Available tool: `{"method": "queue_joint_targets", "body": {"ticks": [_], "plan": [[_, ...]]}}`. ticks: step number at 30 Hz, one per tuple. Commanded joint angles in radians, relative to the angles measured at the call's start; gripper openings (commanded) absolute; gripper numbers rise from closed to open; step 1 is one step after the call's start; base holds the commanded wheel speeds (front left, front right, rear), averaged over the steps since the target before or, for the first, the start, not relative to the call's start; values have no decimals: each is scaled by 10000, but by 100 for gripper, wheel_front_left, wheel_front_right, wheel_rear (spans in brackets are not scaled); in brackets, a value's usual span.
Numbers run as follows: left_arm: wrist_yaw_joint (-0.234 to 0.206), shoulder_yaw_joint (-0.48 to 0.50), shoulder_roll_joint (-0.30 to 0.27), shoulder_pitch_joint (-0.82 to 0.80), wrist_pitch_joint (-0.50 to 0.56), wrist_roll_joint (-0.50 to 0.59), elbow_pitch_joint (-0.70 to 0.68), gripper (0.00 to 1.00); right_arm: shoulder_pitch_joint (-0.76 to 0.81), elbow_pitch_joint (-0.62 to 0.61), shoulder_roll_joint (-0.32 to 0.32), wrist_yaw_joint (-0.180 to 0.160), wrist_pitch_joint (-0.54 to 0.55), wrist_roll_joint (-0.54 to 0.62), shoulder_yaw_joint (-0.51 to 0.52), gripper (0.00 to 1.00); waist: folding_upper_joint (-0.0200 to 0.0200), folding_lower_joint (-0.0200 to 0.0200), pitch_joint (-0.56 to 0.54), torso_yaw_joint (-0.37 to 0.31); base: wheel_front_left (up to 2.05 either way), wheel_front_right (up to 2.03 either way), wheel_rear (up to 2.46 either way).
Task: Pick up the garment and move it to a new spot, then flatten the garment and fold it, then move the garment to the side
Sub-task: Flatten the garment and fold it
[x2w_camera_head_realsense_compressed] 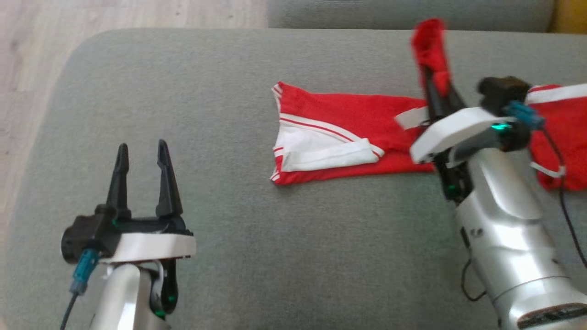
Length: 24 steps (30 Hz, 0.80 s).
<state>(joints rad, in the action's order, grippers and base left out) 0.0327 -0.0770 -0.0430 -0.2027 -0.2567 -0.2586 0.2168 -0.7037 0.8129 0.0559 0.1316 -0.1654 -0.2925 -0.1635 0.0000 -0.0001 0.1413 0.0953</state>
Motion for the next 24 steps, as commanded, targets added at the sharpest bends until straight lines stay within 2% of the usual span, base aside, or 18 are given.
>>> {"method": "queue_joint_targets", "body": {"ticks": [1, 2, 10, 22, 23, 24], "plan": [[-89, 122, -72, -155, -51, -99, -380, 100, -85, -486, -55, -9, 74, -461, -766, 0, 0, 1, 28, 246, 0, 0, 0], [-89, 122, -72, -155, -51, -99, -380, 100, -85, -486, -55, -9, 74, -461, -766, 0, 0, 1, 28, 246, 0, 0, 0], [-222, -319, -72, -283, -51, -346, -330, 100, -136, -58, -56, -9, 100, -1690, -2665, 0, 0, 1, 252, 1048, 0, 0, 0], [-362, -842, -72, -445, -51, -585, -181, 100, -378, 1374, -56, -9, -506, -2732, -3940, 2, 0, 1, 476, 1876, 0, 0, 0], [-366, -871, -72, -451, -51, -579, -152, 100, -424, 1522, -56, -9, -477, -2729, -4089, 100, 0, 1, 481, 1902, 0, 0, 0], [-363, -887, -72, -456, -51, -571, -126, 100, -473, 1594, -56, -9, -485, -2685, -4273, 100, 0, 1, 476, 1912, 0, 0, 0]]}}
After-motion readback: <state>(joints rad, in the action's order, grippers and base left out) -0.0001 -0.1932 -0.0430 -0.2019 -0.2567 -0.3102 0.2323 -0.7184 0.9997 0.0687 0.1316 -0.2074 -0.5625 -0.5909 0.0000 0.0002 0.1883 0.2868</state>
